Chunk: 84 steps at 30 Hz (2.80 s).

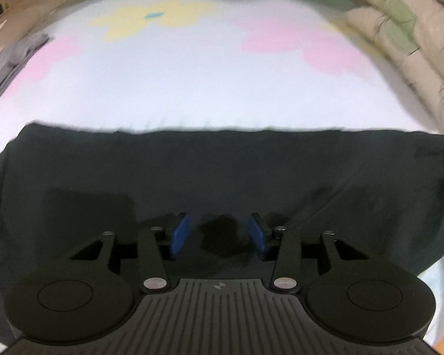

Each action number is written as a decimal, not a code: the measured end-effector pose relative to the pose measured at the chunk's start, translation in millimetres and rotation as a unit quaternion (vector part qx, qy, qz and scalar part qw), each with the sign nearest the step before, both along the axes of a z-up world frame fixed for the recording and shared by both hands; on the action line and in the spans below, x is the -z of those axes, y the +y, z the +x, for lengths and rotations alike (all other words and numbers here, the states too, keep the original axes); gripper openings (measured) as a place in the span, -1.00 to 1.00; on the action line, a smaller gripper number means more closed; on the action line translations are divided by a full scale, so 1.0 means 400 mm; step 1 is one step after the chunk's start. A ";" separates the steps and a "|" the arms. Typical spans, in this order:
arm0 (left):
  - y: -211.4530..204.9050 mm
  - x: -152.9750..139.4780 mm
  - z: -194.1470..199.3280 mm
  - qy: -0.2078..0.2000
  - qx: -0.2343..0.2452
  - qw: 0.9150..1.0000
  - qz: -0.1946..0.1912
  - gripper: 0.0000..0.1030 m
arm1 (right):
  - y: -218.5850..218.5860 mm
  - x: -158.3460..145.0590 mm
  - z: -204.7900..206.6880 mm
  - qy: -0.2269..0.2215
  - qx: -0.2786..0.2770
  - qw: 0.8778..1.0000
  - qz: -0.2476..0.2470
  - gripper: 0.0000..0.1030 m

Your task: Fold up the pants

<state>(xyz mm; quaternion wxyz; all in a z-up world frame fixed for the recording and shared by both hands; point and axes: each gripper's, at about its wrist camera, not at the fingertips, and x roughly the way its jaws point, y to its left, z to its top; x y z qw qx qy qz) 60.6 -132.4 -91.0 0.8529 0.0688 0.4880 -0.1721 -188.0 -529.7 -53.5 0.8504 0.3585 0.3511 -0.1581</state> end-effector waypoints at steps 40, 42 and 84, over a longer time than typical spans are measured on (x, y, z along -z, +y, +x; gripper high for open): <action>0.536 -0.093 0.062 -0.011 -0.230 0.973 0.021 -0.07 | 0.894 0.007 0.604 -0.040 -0.344 0.937 0.034 -0.14; 0.552 -0.091 0.059 -0.012 -0.230 0.973 0.024 -0.07 | 0.889 -0.017 0.590 -0.056 -0.347 0.936 0.029 -0.10; 0.970 -0.076 -0.056 0.004 -0.365 0.931 -0.002 -0.06 | 1.159 0.060 0.511 0.004 -0.475 0.841 -0.257 -0.24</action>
